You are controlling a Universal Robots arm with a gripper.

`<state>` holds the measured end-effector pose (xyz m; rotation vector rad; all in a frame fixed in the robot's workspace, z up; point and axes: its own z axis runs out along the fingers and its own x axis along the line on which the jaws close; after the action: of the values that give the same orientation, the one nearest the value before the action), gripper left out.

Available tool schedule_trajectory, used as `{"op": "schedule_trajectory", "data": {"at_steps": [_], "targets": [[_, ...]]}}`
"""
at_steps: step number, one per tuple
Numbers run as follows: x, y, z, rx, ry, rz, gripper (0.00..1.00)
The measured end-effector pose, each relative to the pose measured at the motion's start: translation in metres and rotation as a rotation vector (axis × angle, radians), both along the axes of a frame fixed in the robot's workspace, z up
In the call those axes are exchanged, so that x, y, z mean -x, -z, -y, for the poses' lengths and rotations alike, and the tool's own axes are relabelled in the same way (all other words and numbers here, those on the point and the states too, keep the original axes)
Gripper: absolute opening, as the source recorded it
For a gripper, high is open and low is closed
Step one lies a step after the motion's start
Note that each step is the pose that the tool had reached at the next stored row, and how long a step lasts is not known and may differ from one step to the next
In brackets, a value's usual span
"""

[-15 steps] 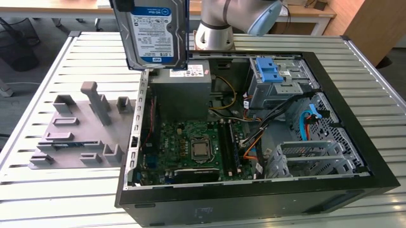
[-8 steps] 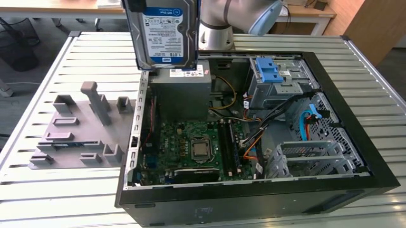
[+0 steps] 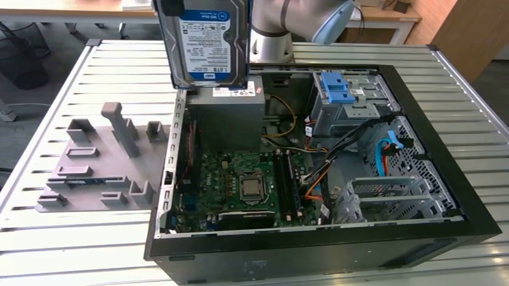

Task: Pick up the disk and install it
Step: 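Pick up the disk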

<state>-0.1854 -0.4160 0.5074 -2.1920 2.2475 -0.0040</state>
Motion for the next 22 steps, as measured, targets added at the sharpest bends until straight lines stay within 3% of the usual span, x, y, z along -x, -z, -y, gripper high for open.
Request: {"op": "schedule_trajectory", "data": {"at_steps": [6,13,19,22], "targets": [[-0.0002,0.0002,0.0122,-0.0027,0.000,0.0000,0.36],[-0.0195,0.0014,0.0151,-0.0043,0.000,0.0001,0.36],[-0.0220,0.0034,0.0211,-0.0082,-0.001,0.0022,0.36],[-0.0297,0.0035,0.0215,-0.0081,-0.003,0.0027,0.36]]}}
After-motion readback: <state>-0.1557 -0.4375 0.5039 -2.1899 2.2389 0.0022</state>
